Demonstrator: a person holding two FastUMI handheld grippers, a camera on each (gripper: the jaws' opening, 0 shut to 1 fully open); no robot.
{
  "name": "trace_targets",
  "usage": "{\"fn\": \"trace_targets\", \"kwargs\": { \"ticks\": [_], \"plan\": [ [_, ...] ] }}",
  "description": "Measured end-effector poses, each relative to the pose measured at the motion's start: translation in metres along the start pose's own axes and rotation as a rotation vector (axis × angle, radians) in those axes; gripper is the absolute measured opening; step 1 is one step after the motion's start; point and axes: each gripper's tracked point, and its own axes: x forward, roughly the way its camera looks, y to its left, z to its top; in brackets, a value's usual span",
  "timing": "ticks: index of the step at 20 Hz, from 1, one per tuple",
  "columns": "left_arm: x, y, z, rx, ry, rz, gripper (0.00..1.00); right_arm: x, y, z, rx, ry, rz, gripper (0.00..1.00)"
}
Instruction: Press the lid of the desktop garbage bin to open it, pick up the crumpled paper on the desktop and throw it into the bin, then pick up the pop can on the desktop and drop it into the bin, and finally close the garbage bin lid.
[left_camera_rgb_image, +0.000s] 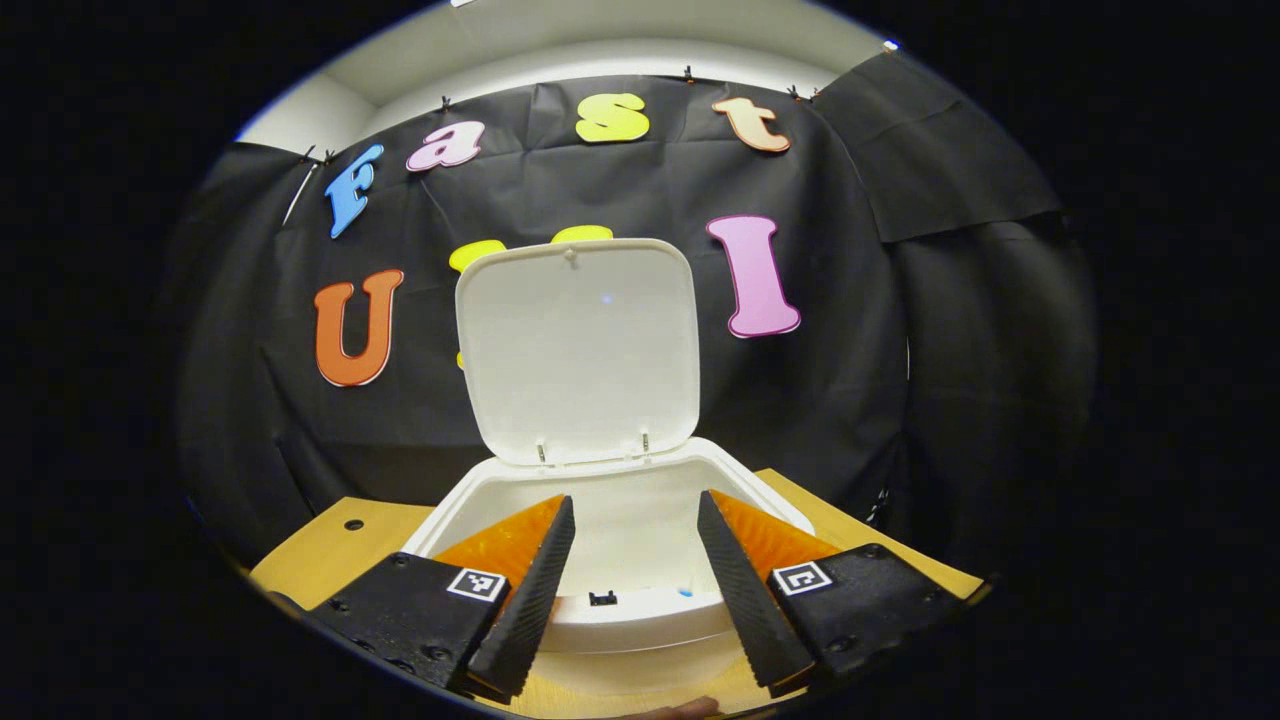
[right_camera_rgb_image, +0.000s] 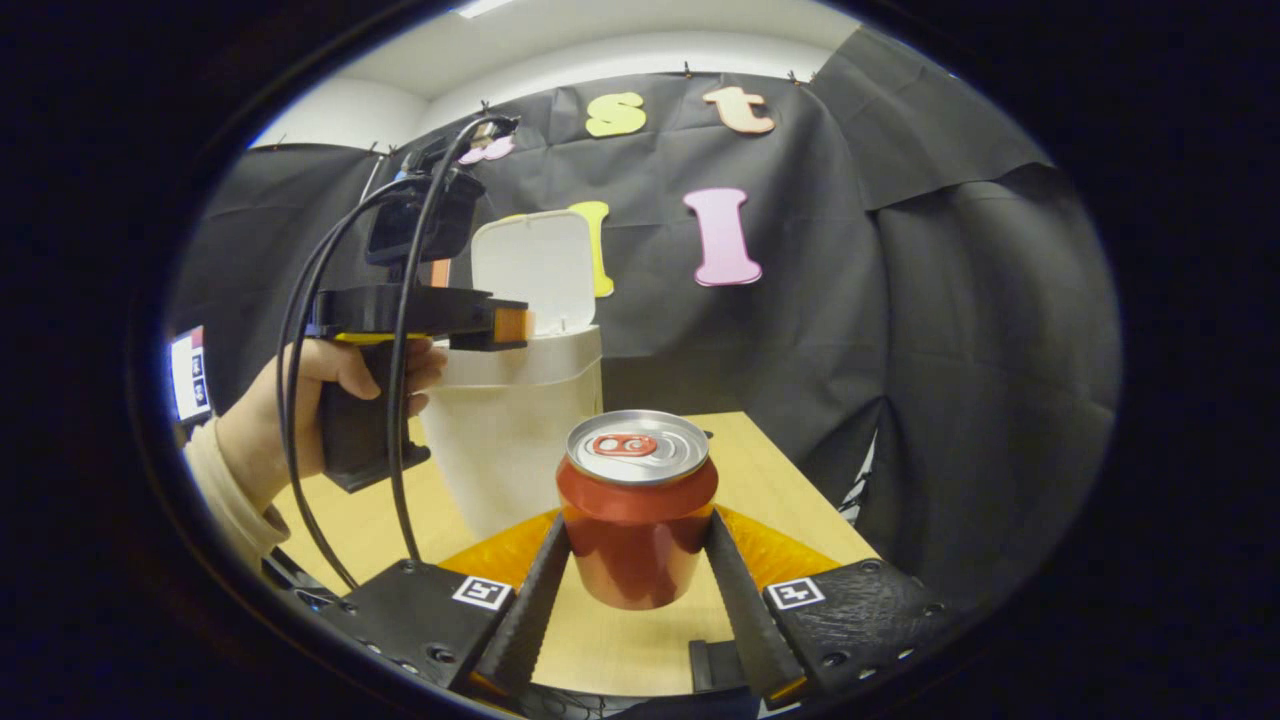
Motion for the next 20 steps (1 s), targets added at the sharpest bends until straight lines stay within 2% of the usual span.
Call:
{"fn": "trace_targets", "kwargs": {
  "ticks": [1, 2, 3, 7, 12, 15, 18, 20],
  "plan": [
    [-0.002, 0.004, 0.0, 0.015, -0.004, 0.011, 0.84, 0.001, 0.0, -0.001, -0.002, 0.004, -0.003, 0.77],
    [-0.005, 0.006, 0.0, 0.023, -0.007, 0.012, 0.95, 0.001, -0.001, -0.002, -0.005, 0.007, -0.007, 0.79],
    [-0.007, 0.007, -0.002, 0.024, -0.006, 0.01, 0.98, 0.001, -0.001, -0.003, -0.01, 0.01, -0.012, 0.79],
    [-0.027, 0.024, -0.001, 0.02, -0.026, 0.042, 0.99, 0.002, 0.0, -0.004, -0.034, 0.007, -0.022, 0.77],
    [-0.072, 0.058, -0.012, 0.024, -0.069, 0.081, 0.98, 0.0, 0.001, 0.01, -0.001, -0.06, -0.039, 0.79],
    [-0.101, 0.066, -0.024, 0.018, -0.08, 0.071, 0.99, 0.002, 0.003, 0.005, -0.003, -0.049, -0.043, 0.77],
    [-0.126, 0.071, -0.037, 0.032, -0.086, 0.083, 0.98, -0.003, 0.013, 0.01, 0.093, -0.063, -0.009, 0.79],
    [-0.137, 0.068, -0.052, 0.016, -0.066, 0.078, 0.99, -0.007, 0.018, 0.012, 0.083, -0.081, -0.01, 0.79]
  ]
}}
